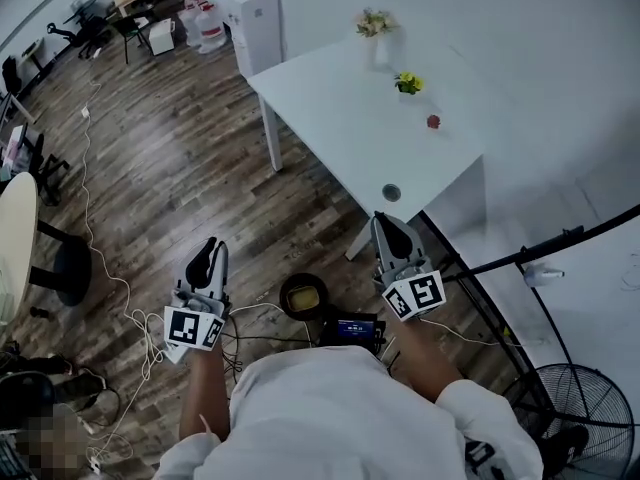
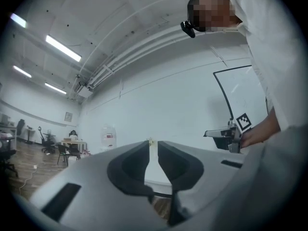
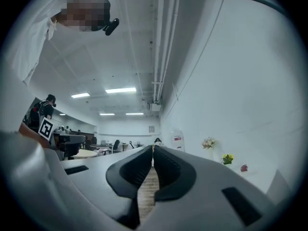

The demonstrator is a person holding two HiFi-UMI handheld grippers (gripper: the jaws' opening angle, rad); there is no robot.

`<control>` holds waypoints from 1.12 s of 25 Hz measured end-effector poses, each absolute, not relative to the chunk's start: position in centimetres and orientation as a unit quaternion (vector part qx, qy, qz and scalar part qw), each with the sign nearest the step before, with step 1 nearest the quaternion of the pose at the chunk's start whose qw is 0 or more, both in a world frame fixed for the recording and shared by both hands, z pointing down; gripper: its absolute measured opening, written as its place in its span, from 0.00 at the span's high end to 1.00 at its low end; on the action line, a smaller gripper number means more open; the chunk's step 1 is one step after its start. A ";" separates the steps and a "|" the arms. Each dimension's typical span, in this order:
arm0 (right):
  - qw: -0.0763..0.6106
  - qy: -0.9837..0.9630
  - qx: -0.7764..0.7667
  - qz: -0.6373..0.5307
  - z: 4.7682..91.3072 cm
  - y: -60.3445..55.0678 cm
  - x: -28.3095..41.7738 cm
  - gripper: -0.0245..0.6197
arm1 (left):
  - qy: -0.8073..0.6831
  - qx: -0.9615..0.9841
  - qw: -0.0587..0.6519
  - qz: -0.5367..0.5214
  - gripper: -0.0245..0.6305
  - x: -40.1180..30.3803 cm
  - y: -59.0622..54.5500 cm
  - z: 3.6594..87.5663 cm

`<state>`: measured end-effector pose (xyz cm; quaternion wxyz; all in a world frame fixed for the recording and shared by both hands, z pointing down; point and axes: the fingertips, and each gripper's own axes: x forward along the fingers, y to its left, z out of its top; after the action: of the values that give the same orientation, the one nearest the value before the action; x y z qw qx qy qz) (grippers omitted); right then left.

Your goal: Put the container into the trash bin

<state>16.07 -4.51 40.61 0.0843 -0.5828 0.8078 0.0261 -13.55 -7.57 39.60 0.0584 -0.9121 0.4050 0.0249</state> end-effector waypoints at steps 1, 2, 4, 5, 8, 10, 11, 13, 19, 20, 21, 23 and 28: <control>0.077 0.808 -0.584 0.027 40.9 -3.7 15.1 0.91 | 0.405 -0.912 0.055 0.024 0.87 -14.3 -7.0 39.6; 0.070 0.808 -0.585 0.026 41.2 -2.9 14.1 0.91 | 0.404 -0.913 0.052 0.023 0.87 -15.2 -6.3 39.5; 0.065 0.805 -0.589 0.023 41.6 -1.2 12.4 0.90 | 0.399 -0.916 0.044 0.022 0.87 -16.8 -5.0 39.7; 0.065 0.803 -0.592 0.020 41.7 -0.3 11.6 0.91 | 0.395 -0.918 0.041 0.023 0.87 -17.5 -4.3 39.8; 0.057 0.797 -0.600 0.024 41.7 2.4 9.3 0.91 | 0.382 -0.923 0.031 0.026 0.87 -19.4 -2.1 40.5; 0.046 0.795 -0.604 0.034 41.8 4.2 7.9 0.90 | 0.375 -0.926 0.029 0.026 0.87 -20.3 -0.5 40.9; 0.043 0.793 -0.606 0.036 42.0 5.2 7.5 0.90 | 0.371 -0.928 0.027 0.026 0.87 -20.5 0.3 41.2; 0.043 0.786 -0.616 0.034 42.3 7.1 7.1 0.91 | 0.362 -0.932 0.020 0.026 0.87 -20.7 1.8 41.8; 0.030 0.770 -0.636 0.034 42.4 10.8 6.4 0.91 | 0.334 -0.942 0.005 0.023 0.87 -20.0 3.9 42.7; 0.025 0.772 -0.635 0.033 42.6 11.1 6.4 0.91 | 0.331 -0.943 0.004 0.023 0.87 -19.8 4.2 42.8; 0.021 0.773 -0.633 0.032 42.8 11.4 6.3 0.91 | 0.327 -0.945 0.003 0.024 0.87 -19.6 4.5 42.9; 0.017 0.776 -0.630 0.030 42.9 11.7 6.3 0.91 | 0.321 -0.947 0.000 0.023 0.87 -19.0 5.0 42.9; 0.032 0.783 -0.621 0.031 42.6 11.8 6.9 0.91 | 0.314 -0.949 0.006 0.022 0.87 -17.1 5.9 42.4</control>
<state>6.91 11.77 42.57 0.0316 -0.6208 0.7827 0.0310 -17.09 5.91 42.38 0.0056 -0.9491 0.3141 0.0216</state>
